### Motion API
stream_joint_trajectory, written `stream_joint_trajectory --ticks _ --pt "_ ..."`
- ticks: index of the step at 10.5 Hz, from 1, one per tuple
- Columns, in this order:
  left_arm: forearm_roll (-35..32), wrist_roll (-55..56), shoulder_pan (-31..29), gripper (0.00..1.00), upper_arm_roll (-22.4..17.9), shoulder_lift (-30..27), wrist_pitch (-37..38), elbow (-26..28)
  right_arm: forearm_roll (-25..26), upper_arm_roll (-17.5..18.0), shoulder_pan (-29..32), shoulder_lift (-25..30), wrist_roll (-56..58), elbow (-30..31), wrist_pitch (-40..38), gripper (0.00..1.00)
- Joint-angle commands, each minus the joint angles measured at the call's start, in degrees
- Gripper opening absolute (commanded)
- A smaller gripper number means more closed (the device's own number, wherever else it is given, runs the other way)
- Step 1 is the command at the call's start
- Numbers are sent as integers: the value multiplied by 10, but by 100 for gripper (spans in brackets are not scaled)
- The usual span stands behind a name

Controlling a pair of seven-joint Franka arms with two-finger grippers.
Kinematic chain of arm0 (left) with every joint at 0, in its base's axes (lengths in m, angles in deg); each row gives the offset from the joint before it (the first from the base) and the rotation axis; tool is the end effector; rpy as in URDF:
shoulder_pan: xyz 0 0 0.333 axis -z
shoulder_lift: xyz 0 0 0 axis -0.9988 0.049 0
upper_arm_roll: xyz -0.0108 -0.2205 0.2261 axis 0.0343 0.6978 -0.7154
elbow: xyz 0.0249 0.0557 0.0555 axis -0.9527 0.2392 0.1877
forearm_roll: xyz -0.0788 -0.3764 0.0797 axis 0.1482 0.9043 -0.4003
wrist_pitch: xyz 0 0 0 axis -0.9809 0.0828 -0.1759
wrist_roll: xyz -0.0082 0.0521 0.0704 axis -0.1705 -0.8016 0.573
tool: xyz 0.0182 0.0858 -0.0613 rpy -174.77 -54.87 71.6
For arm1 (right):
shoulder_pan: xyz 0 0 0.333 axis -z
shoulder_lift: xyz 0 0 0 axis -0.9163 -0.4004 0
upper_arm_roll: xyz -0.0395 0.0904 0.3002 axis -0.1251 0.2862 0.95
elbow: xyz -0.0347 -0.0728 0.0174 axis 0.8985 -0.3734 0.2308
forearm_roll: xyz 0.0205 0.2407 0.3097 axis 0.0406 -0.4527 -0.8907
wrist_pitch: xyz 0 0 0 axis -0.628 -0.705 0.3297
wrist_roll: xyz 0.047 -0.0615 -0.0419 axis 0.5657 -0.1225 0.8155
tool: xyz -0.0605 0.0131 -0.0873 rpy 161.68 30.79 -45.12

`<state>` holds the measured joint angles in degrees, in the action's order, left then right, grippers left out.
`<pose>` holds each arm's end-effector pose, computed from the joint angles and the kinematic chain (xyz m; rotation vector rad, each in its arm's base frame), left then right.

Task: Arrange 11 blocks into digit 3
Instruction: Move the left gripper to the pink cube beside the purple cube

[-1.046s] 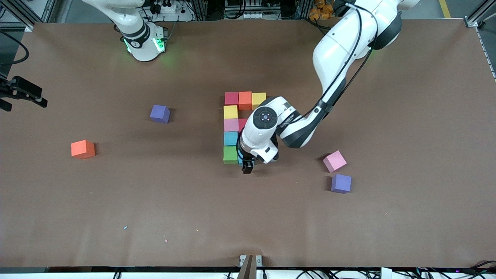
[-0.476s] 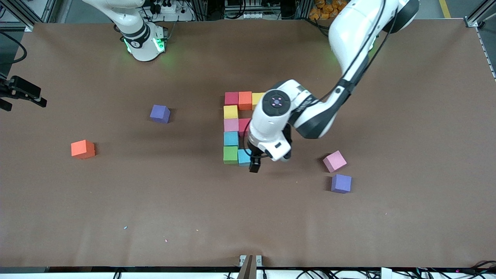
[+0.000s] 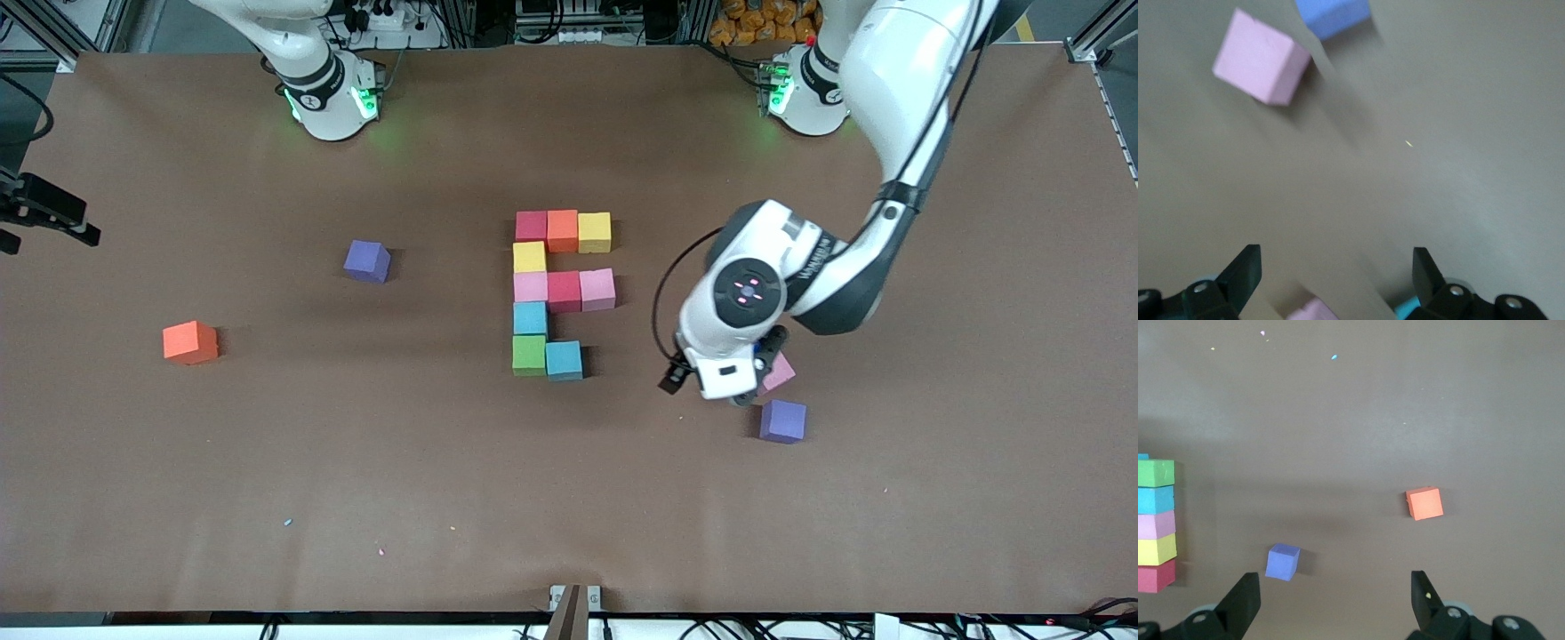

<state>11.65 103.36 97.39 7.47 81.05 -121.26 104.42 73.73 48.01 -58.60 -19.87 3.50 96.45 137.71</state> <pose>0.6221 -0.3290 0.3329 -2.7537 -1.3771 0.1568 0.5571 -0.0663 0.6449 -3.0868 -0.0844 -0.0462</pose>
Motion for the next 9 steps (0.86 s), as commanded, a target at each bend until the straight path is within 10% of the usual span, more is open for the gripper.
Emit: stream_joint_trajectory --ticks 1,9 --pt "-11 -106 -50 100 4 -42 0 69 -9 10 21 3 7 -7 8 100" --pt "-26 -251 -135 100 4 -58 -97 170 5 12 5 -4 8 0 16 100"
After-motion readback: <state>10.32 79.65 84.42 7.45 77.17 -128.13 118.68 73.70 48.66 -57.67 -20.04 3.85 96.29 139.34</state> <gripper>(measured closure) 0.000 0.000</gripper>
